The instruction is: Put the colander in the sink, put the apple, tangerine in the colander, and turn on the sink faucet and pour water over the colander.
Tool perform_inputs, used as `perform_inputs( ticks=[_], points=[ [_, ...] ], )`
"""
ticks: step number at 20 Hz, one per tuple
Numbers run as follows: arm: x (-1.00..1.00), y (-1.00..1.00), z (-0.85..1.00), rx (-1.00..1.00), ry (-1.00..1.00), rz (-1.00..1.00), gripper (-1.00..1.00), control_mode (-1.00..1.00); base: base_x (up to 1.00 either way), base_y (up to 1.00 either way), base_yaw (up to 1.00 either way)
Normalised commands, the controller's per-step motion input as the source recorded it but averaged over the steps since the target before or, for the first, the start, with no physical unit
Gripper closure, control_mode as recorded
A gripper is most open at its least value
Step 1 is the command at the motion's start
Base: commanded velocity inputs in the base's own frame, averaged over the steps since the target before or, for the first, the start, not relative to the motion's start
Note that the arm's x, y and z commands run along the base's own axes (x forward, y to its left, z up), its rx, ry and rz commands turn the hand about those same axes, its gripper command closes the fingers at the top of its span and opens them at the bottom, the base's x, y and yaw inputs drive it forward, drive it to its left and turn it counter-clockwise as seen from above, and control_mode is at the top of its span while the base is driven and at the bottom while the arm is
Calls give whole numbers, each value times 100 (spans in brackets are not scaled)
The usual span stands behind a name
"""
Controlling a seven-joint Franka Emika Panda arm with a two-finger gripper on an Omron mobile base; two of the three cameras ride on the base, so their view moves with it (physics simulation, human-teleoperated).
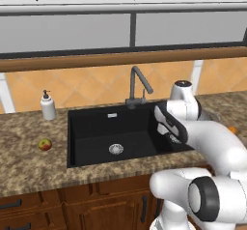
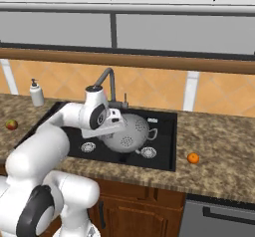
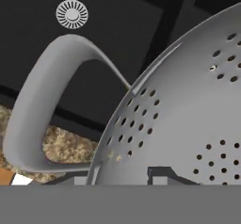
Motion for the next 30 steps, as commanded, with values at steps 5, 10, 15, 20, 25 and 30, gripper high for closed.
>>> perform_inputs(
  ticks=[5, 10, 15, 20, 25, 30],
  points=[
    [-7, 86, 30, 0, 17, 6, 100, -100, 0, 0, 0],
    [-18, 90, 2, 0, 5, 2, 100, -100, 0, 0, 0],
    [0, 80, 0, -4, -13, 0, 100, -100, 0, 0, 0],
    [4, 93, 0, -11, -16, 1, 100, -100, 0, 0, 0],
    [26, 72, 0, -7, 0, 0, 100, -100, 0, 0, 0],
    [52, 21, 0, -2, 8, 0, 100, -100, 0, 0, 0]
  ],
)
